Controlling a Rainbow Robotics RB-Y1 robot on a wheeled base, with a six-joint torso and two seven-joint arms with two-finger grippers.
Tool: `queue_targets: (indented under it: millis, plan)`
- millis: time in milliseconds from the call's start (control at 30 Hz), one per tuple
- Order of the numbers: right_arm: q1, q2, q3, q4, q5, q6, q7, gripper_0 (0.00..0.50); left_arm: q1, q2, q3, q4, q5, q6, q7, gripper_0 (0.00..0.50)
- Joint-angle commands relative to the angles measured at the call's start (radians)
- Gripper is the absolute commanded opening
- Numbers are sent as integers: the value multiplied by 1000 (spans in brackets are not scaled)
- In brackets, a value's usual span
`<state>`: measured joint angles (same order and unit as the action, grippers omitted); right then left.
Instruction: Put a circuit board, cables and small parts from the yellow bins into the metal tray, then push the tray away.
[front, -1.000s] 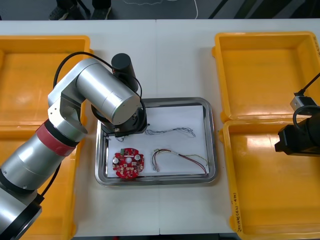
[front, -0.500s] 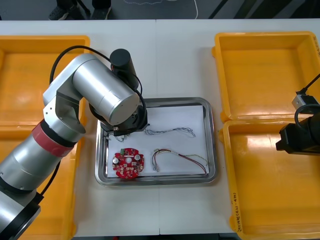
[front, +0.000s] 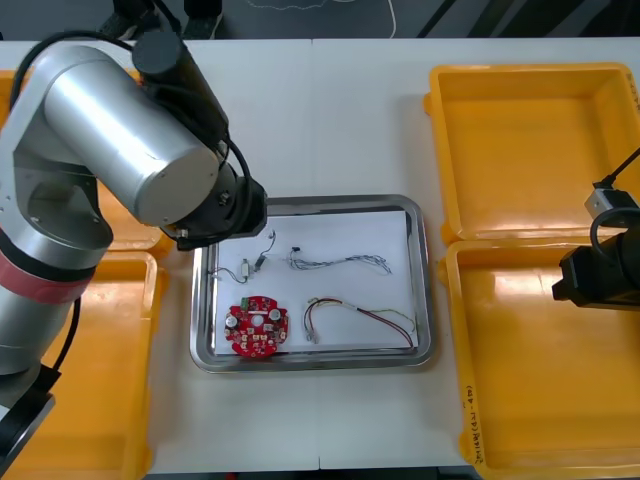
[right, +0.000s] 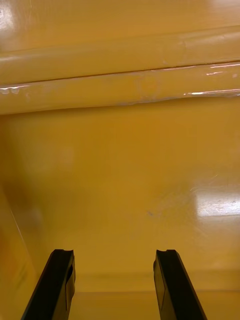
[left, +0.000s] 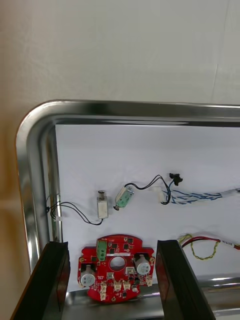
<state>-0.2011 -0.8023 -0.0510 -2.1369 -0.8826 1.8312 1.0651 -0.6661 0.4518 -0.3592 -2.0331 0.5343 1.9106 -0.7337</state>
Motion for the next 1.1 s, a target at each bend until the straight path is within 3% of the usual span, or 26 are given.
queue_targets:
  millis: [33,500,733,1100]
  plan:
    - [9,-26,-35,-29,-12,-7,-33,459,2,70,75,-76,53,9,-58,500]
    - [9,-26,-35,-32,-27,-7,-30,461,-9,278,226,-99,239,9,-58,500]
    - [11,-26,-35,-38,-36,-7,-30,460,-9,367,309,-42,326,9,-85,500]
    - [11,-26,-33,-67,-49,2,-24,461,-7,444,355,76,346,9,-265,500]
